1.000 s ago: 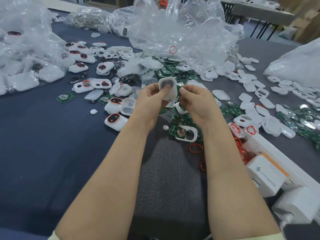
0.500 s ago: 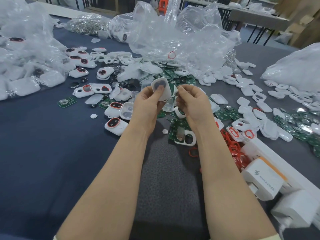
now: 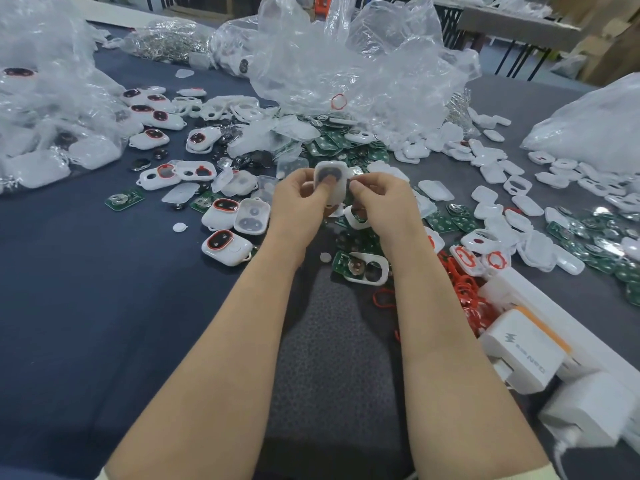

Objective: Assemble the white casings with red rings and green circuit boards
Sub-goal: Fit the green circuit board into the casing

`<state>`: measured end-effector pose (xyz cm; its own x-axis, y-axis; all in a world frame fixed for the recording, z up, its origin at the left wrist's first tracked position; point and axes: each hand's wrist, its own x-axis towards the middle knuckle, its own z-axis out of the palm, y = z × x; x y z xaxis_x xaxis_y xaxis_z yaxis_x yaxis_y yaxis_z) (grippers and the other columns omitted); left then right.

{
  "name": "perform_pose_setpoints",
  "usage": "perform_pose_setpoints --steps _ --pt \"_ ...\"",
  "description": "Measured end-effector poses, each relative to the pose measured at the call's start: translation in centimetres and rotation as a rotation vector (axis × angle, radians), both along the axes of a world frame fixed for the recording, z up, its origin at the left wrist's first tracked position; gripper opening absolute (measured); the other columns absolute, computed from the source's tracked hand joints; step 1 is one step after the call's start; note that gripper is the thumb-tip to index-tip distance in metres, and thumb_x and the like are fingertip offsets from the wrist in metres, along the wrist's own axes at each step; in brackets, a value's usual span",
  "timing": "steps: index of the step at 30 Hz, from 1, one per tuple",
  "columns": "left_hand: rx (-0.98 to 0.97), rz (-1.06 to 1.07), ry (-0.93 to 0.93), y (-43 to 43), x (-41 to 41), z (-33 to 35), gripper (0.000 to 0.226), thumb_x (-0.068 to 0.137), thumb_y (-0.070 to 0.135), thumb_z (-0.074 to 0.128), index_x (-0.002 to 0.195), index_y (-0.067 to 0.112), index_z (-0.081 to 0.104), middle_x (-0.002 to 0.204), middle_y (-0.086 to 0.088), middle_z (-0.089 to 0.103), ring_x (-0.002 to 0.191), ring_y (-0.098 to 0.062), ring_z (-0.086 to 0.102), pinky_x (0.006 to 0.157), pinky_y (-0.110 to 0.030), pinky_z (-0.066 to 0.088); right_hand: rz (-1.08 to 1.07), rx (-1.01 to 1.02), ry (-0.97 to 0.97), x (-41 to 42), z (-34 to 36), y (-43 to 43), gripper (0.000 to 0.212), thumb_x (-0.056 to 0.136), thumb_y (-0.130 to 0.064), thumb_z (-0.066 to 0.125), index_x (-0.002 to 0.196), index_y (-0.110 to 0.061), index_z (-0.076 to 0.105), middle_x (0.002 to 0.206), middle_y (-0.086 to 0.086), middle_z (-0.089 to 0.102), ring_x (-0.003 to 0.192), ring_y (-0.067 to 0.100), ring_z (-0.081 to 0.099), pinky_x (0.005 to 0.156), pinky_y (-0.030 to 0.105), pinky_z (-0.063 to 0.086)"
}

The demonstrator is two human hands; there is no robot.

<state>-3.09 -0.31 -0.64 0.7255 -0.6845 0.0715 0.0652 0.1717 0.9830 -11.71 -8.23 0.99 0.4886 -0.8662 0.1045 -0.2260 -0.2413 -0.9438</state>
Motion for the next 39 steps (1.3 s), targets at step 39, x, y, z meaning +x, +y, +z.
perform_pose_setpoints --steps 39 --pt "0.051 -0.073 0.282 0.2 0.0 0.8 0.037 0.104 0.032 0.037 0.083 0.016 0.064 0.082 -0.01 0.068 0.07 -0.017 0.068 0.057 -0.026 0.056 0.184 -0.267 0.016 -0.3 0.7 0.9 0.022 0.09 -0.008 0.059 0.085 -0.029 0.065 0.084 -0.002 0.069 0.079 0.013 0.065 0.068 0.019 0.053"
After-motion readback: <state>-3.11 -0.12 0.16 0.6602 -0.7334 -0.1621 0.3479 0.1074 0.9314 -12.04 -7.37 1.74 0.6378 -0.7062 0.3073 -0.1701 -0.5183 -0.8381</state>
